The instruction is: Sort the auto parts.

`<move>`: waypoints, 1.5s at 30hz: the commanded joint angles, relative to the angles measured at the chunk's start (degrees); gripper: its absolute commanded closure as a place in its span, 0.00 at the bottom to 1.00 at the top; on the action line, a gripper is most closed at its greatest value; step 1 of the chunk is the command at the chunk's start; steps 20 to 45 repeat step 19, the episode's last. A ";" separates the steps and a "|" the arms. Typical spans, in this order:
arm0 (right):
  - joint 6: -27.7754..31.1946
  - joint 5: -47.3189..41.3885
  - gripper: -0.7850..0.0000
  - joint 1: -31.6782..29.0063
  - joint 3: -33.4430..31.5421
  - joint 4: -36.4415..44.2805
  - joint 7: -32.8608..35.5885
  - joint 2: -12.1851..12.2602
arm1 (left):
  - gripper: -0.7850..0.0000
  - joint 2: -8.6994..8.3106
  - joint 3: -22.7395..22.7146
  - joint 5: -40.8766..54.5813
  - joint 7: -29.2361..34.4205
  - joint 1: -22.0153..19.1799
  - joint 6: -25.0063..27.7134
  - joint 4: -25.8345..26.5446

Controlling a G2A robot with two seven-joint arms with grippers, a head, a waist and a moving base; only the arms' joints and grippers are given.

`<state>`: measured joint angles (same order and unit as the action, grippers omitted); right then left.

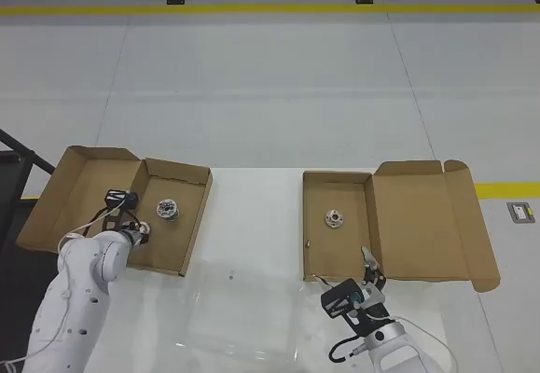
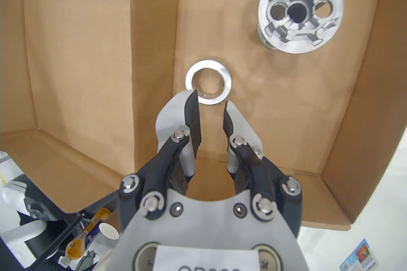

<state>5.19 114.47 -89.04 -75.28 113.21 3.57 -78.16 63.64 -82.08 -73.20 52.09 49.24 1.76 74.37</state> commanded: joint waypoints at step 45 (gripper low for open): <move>0.01 0.00 0.00 0.00 0.00 0.00 -0.01 0.00 | 0.00 -1.38 -12.81 14.94 -4.50 24.15 6.56 37.43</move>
